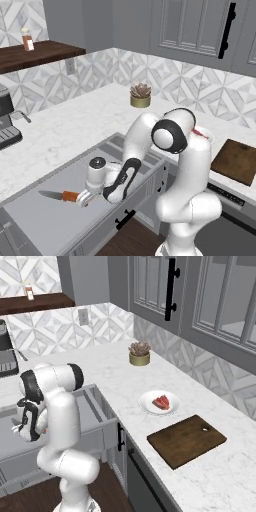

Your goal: Pick up the knife from the drawer and place it on the cutting board. Then place the meat from the plate to the cutting board.

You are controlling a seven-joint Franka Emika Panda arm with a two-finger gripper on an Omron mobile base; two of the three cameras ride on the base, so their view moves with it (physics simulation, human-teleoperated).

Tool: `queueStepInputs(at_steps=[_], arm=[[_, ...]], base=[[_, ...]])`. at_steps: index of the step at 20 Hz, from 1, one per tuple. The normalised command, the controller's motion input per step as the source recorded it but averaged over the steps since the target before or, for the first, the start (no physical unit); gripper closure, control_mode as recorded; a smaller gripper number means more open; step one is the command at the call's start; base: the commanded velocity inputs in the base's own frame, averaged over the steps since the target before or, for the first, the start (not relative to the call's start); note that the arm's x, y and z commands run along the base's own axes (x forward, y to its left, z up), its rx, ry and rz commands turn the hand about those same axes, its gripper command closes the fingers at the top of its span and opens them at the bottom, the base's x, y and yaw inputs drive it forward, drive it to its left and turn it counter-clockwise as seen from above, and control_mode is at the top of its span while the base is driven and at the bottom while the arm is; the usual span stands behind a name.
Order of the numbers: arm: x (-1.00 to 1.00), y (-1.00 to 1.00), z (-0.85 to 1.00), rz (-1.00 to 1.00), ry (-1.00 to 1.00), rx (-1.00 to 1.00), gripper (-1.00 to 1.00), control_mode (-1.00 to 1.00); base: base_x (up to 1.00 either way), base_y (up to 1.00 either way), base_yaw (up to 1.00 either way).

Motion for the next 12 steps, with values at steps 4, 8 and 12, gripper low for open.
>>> queueStepInputs(at_steps=[4, 8, 12], arm=[[0.27, 0.23, -0.18, 0.00, -0.19, 0.00, -1.00, -1.00], [0.14, 0.45, 0.19, 0.00, -0.11, 0.00, -1.00, -1.00], [0.01, 0.51, 0.44, 0.00, -0.03, -0.01, -1.00, -1.00]], base=[[0.00, 0.00, 0.00], [0.00, 0.00, 0.00], [0.00, 0.00, 0.00]])
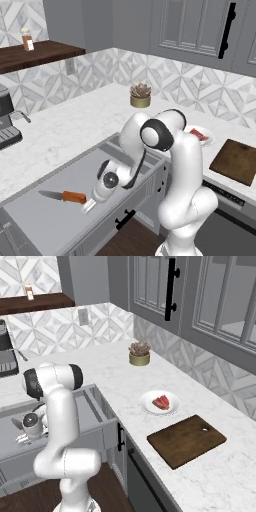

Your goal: Pick up the knife from the drawer and place it on the cutting board. Then place the meat from the plate to the cutting board.

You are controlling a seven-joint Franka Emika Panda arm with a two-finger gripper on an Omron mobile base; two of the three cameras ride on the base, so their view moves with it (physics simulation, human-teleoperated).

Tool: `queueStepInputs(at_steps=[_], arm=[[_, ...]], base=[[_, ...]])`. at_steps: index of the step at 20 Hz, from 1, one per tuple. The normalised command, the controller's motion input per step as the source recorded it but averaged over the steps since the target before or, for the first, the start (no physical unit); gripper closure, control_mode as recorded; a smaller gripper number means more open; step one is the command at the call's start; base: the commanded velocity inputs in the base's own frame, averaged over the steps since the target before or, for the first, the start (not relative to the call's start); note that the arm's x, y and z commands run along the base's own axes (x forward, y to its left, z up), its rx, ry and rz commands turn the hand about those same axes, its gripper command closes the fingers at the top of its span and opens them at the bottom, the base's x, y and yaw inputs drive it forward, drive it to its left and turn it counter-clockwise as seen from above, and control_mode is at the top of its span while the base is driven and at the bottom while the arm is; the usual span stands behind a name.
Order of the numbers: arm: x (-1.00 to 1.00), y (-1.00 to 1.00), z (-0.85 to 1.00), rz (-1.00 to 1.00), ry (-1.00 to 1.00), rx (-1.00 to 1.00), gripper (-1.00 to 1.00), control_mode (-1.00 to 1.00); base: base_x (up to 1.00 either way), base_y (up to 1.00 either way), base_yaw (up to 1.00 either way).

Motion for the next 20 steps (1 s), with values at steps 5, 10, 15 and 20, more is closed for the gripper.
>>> queueStepInputs(at_steps=[5, 10, 15, 20], arm=[[0.23, 0.46, 0.96, 0.00, 0.00, -0.04, -1.00, -1.00], [0.35, 0.53, 0.95, 0.00, 0.00, -0.06, -1.00, -1.00], [0.47, 0.81, 0.11, 0.00, 0.02, -0.12, -1.00, -1.00], [0.41, 0.65, -0.07, 0.00, 0.00, -0.12, -1.00, -1.00]], base=[[0.00, 0.00, 0.00], [0.00, 0.00, 0.00], [0.00, 0.00, 0.00], [0.00, 0.00, 0.00]])
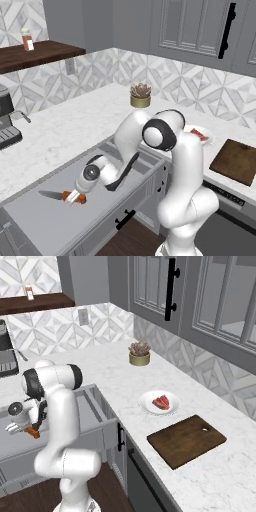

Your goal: Pick up the knife from the drawer and place it on the cutting board. Then place the meat from the plate to the cutting board.

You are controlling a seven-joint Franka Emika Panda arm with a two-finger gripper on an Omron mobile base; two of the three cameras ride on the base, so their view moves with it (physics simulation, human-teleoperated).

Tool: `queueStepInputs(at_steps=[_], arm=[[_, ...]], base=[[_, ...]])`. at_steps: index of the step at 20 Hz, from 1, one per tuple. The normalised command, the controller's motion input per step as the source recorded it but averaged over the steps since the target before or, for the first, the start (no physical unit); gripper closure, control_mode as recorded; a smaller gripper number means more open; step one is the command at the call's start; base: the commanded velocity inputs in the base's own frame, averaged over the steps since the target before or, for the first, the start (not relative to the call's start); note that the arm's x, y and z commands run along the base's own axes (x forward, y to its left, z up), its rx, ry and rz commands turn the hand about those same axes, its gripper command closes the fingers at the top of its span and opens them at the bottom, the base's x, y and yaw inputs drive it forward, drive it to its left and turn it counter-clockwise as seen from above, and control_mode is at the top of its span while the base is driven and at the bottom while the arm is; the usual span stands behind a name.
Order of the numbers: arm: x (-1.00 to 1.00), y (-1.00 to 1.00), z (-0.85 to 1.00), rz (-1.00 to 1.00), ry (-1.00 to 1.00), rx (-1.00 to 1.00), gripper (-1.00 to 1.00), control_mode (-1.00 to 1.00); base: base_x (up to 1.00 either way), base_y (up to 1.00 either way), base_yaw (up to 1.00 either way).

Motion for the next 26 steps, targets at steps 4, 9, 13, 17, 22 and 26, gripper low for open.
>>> queueStepInputs(at_steps=[4, 9, 13, 17, 22, 26], arm=[[0.41, 0.35, -0.53, 0.00, 0.03, -0.10, -1.00, -1.00], [0.05, 0.06, -0.79, 0.01, 0.09, -0.02, -1.00, -1.00], [-0.06, 0.00, -0.72, 0.01, 0.05, 0.00, -1.00, -1.00], [0.00, 0.00, -0.63, 0.01, 0.02, 0.00, -1.00, -1.00], [0.00, -0.01, -0.55, 0.00, 0.05, 0.00, -1.00, -1.00], [-0.14, -0.06, -0.48, 0.00, 0.13, 0.00, 1.00, -1.00]], base=[[0.00, 0.00, 0.00], [0.00, 0.00, 0.00], [0.00, 0.00, 0.00], [0.00, 0.00, 0.00], [0.00, 0.00, 0.00], [0.00, 0.00, 0.00]])
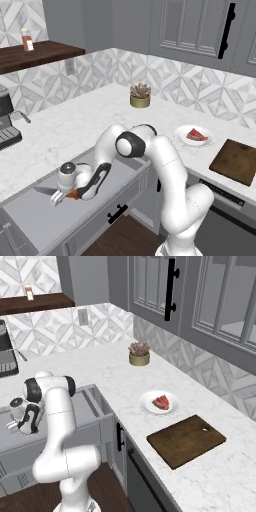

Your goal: Pick up the knife from the drawer and place it on the cutting board. Then place the meat from the plate to the cutting board.

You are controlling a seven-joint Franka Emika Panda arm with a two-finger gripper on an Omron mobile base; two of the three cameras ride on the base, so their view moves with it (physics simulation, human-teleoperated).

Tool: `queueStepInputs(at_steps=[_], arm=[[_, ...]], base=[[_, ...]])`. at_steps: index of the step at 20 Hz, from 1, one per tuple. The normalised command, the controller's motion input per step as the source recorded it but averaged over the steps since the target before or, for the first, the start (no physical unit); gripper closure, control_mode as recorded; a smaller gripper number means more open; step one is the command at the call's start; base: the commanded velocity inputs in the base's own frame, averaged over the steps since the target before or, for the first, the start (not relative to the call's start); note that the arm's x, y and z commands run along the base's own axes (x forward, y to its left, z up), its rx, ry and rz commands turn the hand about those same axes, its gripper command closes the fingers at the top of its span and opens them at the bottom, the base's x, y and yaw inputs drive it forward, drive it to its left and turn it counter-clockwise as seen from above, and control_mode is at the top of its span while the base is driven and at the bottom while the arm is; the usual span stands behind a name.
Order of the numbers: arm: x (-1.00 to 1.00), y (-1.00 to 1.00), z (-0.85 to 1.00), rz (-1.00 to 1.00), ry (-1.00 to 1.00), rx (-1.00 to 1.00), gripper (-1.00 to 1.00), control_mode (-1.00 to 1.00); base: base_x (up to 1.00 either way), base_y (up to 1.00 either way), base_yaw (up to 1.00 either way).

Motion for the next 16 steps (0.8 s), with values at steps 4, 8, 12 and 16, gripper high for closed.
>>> queueStepInputs(at_steps=[4, 8, 12, 16], arm=[[-0.31, -0.15, -0.19, 0.00, 0.08, 0.00, 1.00, -1.00], [-0.05, -0.05, -0.05, 0.00, 0.02, 0.00, 1.00, -1.00], [-0.69, -0.27, 0.02, 0.03, 0.00, 0.00, 1.00, -1.00], [-1.00, -0.47, 0.14, 0.05, 0.00, -0.04, 1.00, -1.00]], base=[[0.00, 0.00, 0.00], [0.00, 0.00, 0.00], [0.00, 0.00, 0.00], [0.00, 0.00, 0.00]])
